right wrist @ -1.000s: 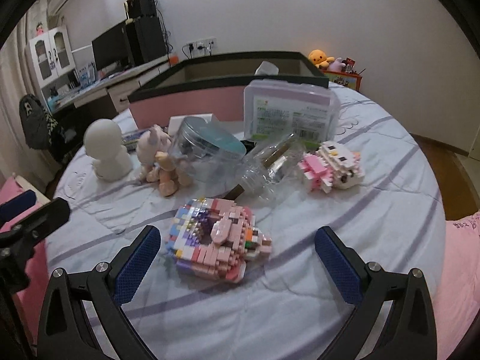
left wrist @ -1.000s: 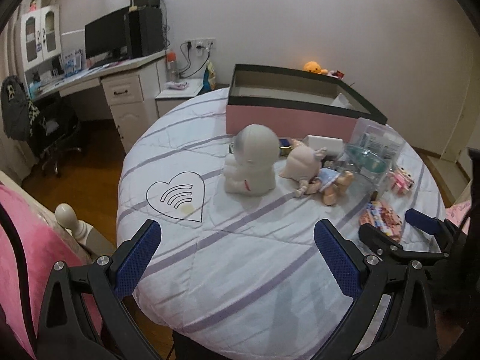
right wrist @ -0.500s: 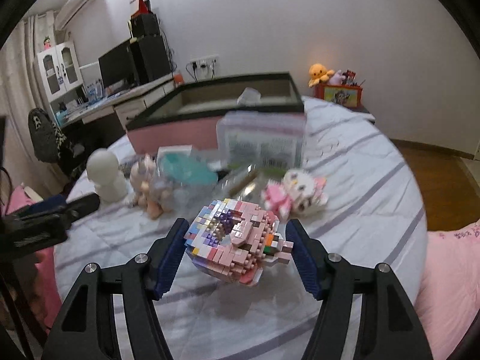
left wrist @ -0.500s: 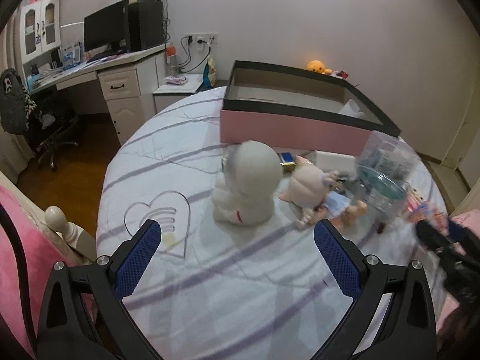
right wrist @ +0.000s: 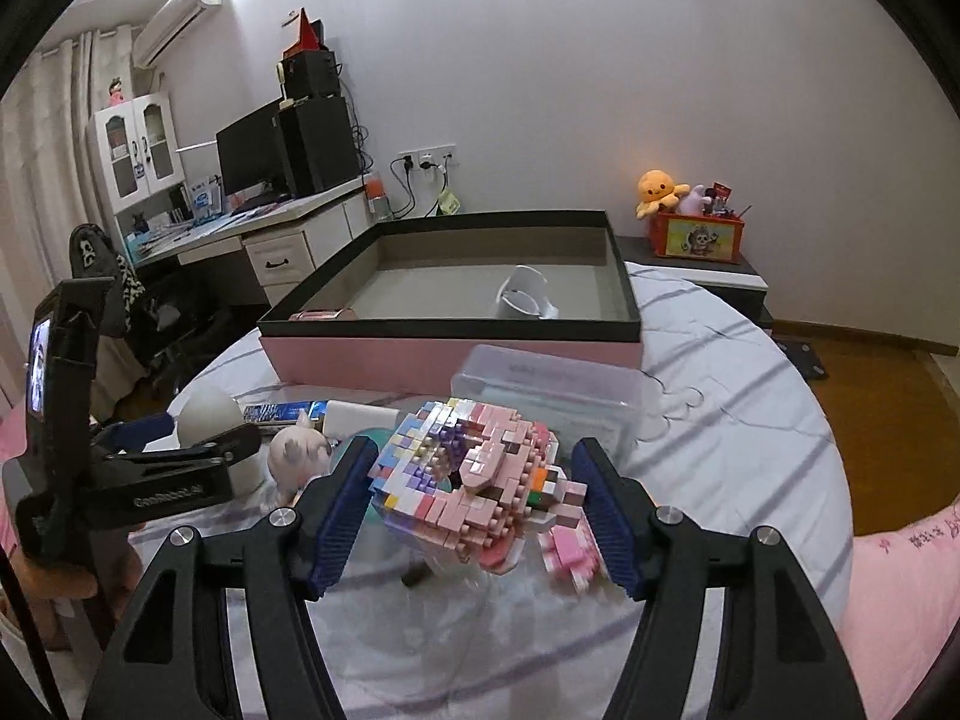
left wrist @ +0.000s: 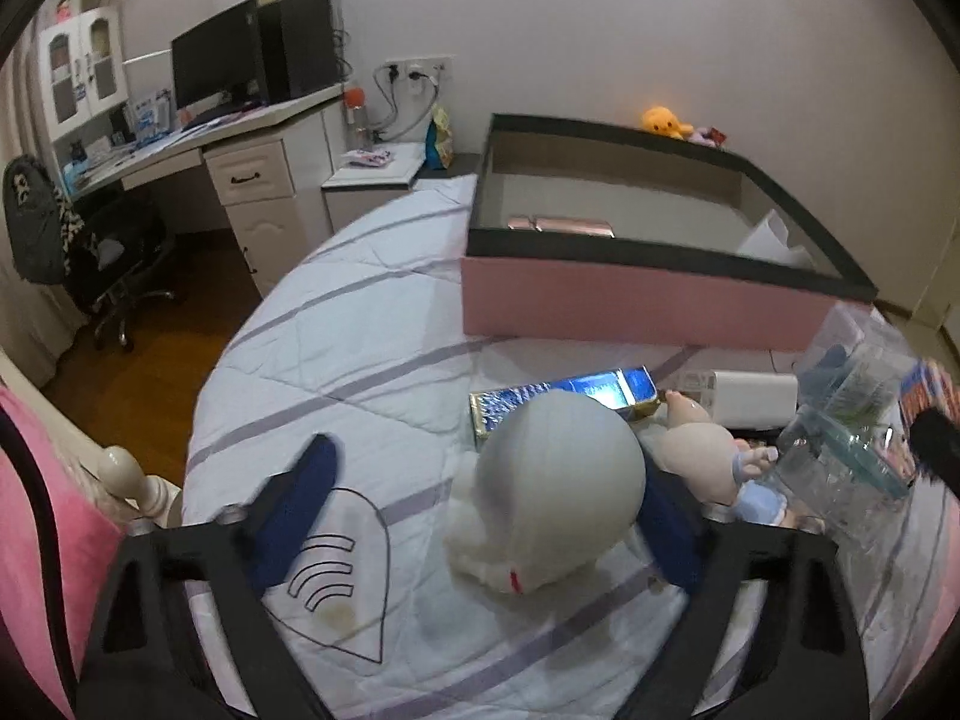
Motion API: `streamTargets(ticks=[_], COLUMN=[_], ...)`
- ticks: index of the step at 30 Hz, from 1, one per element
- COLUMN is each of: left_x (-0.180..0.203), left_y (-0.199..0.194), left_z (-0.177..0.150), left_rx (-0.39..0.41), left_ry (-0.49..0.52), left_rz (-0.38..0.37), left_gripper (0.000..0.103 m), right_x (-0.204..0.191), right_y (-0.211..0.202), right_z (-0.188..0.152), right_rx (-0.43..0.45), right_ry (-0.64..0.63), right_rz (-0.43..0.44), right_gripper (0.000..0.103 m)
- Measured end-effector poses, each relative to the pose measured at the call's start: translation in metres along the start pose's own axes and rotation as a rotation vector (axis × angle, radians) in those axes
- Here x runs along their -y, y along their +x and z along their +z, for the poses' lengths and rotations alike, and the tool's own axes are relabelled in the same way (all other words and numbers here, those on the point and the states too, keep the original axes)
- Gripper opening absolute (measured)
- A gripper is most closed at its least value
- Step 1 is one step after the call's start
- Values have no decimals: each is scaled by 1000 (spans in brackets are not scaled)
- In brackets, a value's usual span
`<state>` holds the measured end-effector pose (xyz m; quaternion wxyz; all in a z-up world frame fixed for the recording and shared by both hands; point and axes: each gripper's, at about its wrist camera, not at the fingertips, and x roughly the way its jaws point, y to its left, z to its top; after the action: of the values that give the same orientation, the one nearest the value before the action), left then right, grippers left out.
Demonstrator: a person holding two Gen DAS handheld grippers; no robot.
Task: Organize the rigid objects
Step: 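Grasp the white figurine with the left tool while the right tool grasps the pink block figure, then place the white figurine and pink block figure into the pink box, opening both tools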
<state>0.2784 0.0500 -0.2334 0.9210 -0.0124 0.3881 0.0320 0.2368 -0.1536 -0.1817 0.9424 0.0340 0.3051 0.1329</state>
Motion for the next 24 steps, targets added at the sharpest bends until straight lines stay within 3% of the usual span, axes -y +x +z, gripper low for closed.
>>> streamTargets(ticks=[1,2,3,6,10,17,20,24], left_x=[0,0,1,5,4,27,40,47], left_y=[-1,-2,-4,-14,-36,-59,-48,-12], left_z=[0,0,0,1,11,65,94,122], left_rx=[3,5,6,40,99,203,222,178], left_ry=[-4,-10,-9,17,6,82,135,143], left_rz=[-20,-55,-69,-56,-99,-195,-200,-165], left_gripper=[69,54,50,50,50,50,50,50], right_x=[-1,-2,-3,-3,-2,-3,-3,-3], right_y=[3,5,7,11,15,18,30,59], right_z=[2,4,6,12,19,45,67,97], right_rx=[0,-3,-4,-3,2,32,27,0], right_ry=[-3,-12,-19,-31,-41,-53,-86,-122], right_rz=[3,2,2,4,5,43,59,59], right_gripper=[68,68,68,68,68,68,68,68])
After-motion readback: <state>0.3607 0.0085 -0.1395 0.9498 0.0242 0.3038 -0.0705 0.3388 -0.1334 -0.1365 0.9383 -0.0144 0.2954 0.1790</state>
